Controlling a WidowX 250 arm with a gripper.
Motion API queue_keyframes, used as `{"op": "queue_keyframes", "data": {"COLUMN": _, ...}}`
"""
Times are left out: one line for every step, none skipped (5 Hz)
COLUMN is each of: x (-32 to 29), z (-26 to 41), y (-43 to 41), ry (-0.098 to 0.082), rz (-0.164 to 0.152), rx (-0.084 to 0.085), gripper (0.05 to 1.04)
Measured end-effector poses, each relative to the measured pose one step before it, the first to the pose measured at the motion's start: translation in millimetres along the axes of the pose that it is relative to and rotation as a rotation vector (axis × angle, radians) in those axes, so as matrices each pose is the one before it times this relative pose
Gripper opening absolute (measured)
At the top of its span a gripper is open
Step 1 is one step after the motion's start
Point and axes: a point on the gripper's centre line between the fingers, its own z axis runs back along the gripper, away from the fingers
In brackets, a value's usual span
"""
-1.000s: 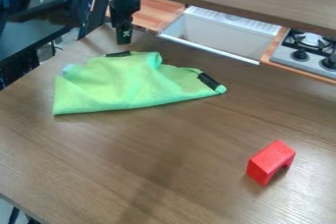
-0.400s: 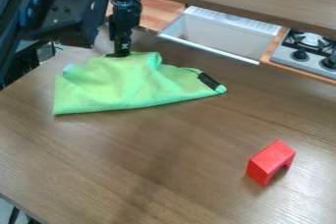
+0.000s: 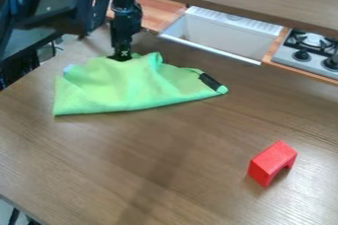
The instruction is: Unfold cloth from top left to bottom right
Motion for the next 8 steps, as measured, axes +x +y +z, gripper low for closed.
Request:
{"op": "queue_keyframes", "data": {"x": -1.67, "z": 1.22, "y": -0.39, "ry": 0.0148, "rz": 0.0176, "rx": -0.0022, "gripper": 0.784}}
{"op": "queue_keyframes", "data": {"x": -1.26, "z": -0.10, "y": 1.75, "ry": 0.0037, "rz": 0.0181, "rx": 0.0089, "gripper": 0.489}}
{"op": "queue_keyframes", "data": {"x": 0.05, "z": -1.80, "y": -1.12, "ry": -0.0017, "rz": 0.0047, "rx": -0.0009, "gripper": 0.235}}
{"op": "queue_keyframes", "data": {"x": 0.96, "z": 0.06, "y": -0.79, "ry": -0.0082, "rz": 0.0026, "rx": -0.0012, "gripper": 0.094}}
{"op": "queue_keyframes", "data": {"x": 1.66, "z": 6.29, "y": -1.85, "ry": -0.0306, "rz": 0.0145, "rx": -0.0354, "gripper": 0.056}}
{"op": "queue_keyframes", "data": {"x": 2.72, "z": 35.47, "y": 13.02, "ry": -0.0603, "rz": 0.0425, "rx": 0.0179, "gripper": 0.052}}
{"op": "queue_keyframes", "data": {"x": 1.69, "z": 34.32, "y": 6.29, "ry": -0.0658, "rz": 0.0382, "rx": -0.0080, "gripper": 0.051}}
{"op": "queue_keyframes", "data": {"x": -9.46, "z": -17.39, "y": -18.36, "ry": 0.0067, "rz": 0.0058, "rx": -0.0869, "gripper": 0.051}}
